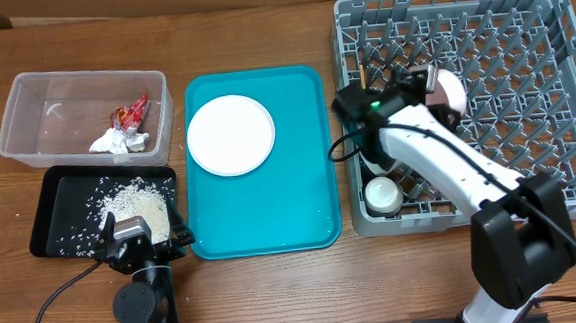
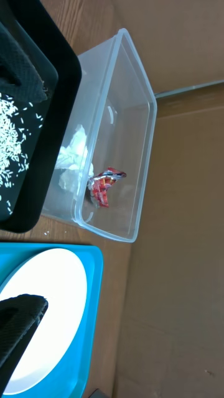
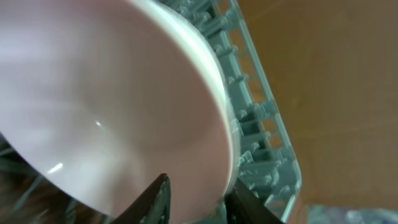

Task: Sort waste into correct bins and load items into the dishwasher
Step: 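Stand the small plate upright in the rack's back row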

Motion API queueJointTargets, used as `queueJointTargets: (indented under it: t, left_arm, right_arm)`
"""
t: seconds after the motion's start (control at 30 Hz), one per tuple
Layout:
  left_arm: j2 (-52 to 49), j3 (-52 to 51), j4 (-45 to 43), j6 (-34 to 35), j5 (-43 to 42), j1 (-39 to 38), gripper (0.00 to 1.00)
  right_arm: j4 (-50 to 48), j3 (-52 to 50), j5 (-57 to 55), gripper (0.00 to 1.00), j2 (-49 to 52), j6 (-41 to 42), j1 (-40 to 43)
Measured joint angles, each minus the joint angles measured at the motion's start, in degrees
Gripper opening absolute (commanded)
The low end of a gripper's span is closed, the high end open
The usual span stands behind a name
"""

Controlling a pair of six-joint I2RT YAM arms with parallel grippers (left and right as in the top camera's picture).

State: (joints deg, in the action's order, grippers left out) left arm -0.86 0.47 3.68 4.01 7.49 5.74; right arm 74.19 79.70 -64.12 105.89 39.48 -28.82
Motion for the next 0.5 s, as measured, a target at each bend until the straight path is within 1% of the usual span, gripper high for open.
queueJointTargets:
  t: [0.03, 0.1, 0.23, 0.4, 0.47, 0.5]
  left_arm:
    - [0.0, 0.0, 0.0, 0.0, 0.0, 0.0, 0.99]
    - [0.0, 0.0, 0.0, 0.0, 0.0, 0.0, 1.0]
    - [0.0, 0.0, 0.0, 0.0, 0.0, 0.0, 1.0]
    - [0.0, 0.0, 0.0, 0.0, 0.0, 0.0, 1.0]
    - [0.0, 0.0, 0.0, 0.0, 0.0, 0.0, 1.0]
    - [0.0, 0.0, 0.0, 0.0, 0.0, 0.0, 1.0]
  right_arm:
    - [0.0, 0.0, 0.6, 0.2, 0.2, 0.3, -0.7]
    - [0.4, 0.0, 1.1, 0.09, 0.2, 0.9, -1.6]
    - [1.6, 0.0, 0.2, 0.04, 0.2, 2.3, -1.7]
    - [2.3, 1.1, -2.6, 0.04, 0.2, 2.7, -1.6]
    - [2.3, 2.7, -3.5, 0.06, 0.2, 2.8, -1.0]
    - [2.4, 3.3, -2.5, 0.09, 0.1, 3.0, -0.6]
